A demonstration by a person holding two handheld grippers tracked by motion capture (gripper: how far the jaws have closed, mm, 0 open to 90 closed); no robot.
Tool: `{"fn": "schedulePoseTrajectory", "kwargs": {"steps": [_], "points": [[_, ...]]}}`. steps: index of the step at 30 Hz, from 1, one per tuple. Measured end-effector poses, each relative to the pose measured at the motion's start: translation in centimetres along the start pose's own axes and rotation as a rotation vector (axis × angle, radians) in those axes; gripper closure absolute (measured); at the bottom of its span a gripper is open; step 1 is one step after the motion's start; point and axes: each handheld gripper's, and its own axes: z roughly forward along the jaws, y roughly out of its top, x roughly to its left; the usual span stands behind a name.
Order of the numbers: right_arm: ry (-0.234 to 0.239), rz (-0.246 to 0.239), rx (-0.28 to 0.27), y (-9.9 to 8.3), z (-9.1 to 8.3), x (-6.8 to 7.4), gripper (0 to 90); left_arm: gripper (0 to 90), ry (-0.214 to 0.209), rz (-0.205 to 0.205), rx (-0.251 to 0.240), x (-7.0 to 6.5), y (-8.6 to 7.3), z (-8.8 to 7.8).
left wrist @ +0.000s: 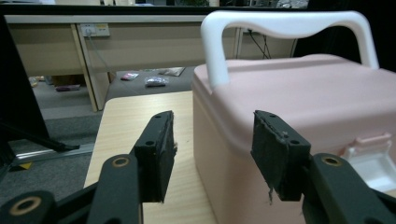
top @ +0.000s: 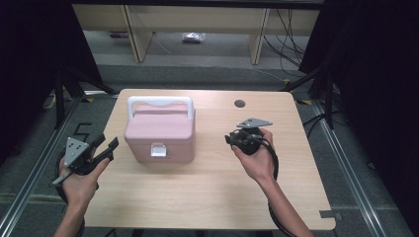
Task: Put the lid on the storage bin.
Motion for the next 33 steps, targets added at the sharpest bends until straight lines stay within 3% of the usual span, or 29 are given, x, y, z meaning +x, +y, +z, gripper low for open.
{"fn": "schedulePoseTrajectory", "kwargs": {"steps": [4, 5, 8, 11, 13, 14, 15, 18, 19, 25, 27, 29, 31, 32, 33], "points": [[-0.038, 0.037, -0.017, -1.3, -0.6, -1.3, 70.7, 47.0, 0.028, -0.001, 0.004, 0.4, -1.3, -0.1], [-0.024, 0.053, -0.004, -1.6, -0.7, -1.6, 70.0, 46.7, 0.040, 0.001, 0.015, 0.5, -1.6, -0.2], [-0.062, 0.035, -0.010, -2.6, -1.2, -2.7, 68.3, 46.0, 0.061, -0.001, 0.018, 0.8, -2.4, -0.2], [-0.079, 0.087, -0.010, -3.6, -1.5, -3.2, 67.2, 45.3, 0.060, 0.009, 0.014, 0.7, -3.0, 0.0], [-0.091, 0.088, 0.001, -4.3, -1.9, -3.8, 66.9, 45.0, 0.054, 0.015, 0.026, 0.7, -3.4, 0.1], [-0.093, 0.121, -0.008, -4.7, -1.9, -3.8, 66.6, 44.8, 0.057, 0.027, 0.027, 0.7, -3.6, 0.2], [-0.096, 0.101, -0.006, -5.1, -2.1, -4.2, 66.4, 44.7, 0.056, 0.029, 0.031, 0.7, -3.8, 0.3], [-0.112, 0.130, -0.019, -6.4, -2.3, -4.7, 65.5, 44.2, 0.053, 0.008, 0.034, 0.7, -4.3, 0.5], [-0.106, 0.123, -0.014, -6.8, -2.4, -5.0, 65.3, 44.2, 0.058, 0.021, 0.034, 0.7, -4.3, 0.6], [-0.119, 0.159, -0.006, -9.0, -2.3, -5.5, 64.7, 43.5, 0.053, 0.025, 0.044, 0.5, -4.6, 0.9], [-0.114, 0.181, 0.015, -9.2, -2.3, -5.3, 64.2, 43.6, 0.055, 0.018, 0.052, 0.4, -4.7, 0.9], [-0.113, 0.170, -0.009, -9.4, -2.2, -5.5, 63.7, 43.4, 0.059, 0.015, 0.050, 0.3, -4.7, 0.8], [-0.106, 0.204, -0.006, -9.5, -2.3, -5.2, 63.4, 43.3, 0.060, 0.013, 0.044, 0.2, -4.7, 0.8], [-0.115, 0.179, -0.006, -9.5, -2.3, -5.4, 63.3, 43.1, 0.064, 0.010, 0.032, 0.2, -4.7, 0.8], [-0.109, 0.201, -0.004, -9.5, -2.3, -5.2, 63.0, 42.9, 0.062, 0.007, 0.027, 0.3, -4.8, 0.8]]}}
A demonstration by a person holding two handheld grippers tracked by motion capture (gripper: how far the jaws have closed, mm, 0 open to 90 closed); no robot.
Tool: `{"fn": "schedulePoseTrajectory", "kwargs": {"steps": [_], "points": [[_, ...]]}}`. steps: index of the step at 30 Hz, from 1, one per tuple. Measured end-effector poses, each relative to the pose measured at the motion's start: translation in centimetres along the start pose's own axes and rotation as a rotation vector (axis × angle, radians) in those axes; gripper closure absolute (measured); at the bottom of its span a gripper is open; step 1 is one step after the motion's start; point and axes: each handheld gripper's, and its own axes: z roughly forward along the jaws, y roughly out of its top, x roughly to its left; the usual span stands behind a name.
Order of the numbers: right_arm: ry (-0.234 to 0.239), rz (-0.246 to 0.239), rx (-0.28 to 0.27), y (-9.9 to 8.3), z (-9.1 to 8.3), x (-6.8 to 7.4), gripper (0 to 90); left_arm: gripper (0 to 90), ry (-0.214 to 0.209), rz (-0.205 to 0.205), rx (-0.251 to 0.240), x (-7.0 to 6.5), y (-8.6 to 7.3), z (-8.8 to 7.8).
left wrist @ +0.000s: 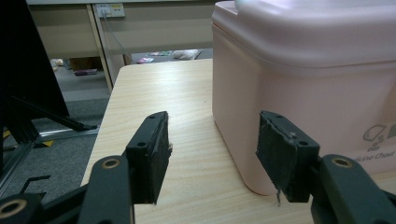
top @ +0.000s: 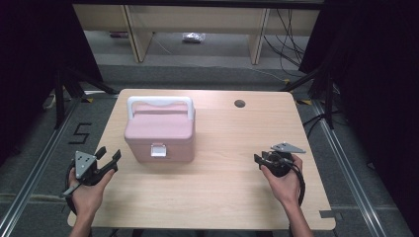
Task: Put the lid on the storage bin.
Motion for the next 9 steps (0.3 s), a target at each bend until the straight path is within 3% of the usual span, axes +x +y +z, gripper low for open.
{"fn": "schedulePoseTrajectory", "kwargs": {"steps": [1, 4, 9], "points": [[-0.002, -0.027, -0.003, 0.03, 0.01, -0.20, 62.5, 42.7, 0.005, -0.003, 0.010, 0.01, 0.00, -0.12], [-0.007, -0.033, -0.023, 0.00, 0.04, -0.27, 61.6, 41.9, 0.008, -0.014, 0.000, 0.07, -0.10, -0.19], [0.006, -0.012, -0.034, 0.08, -0.27, -0.24, 59.3, 40.7, 0.010, -0.020, -0.001, 0.03, 0.27, -0.49]]}}
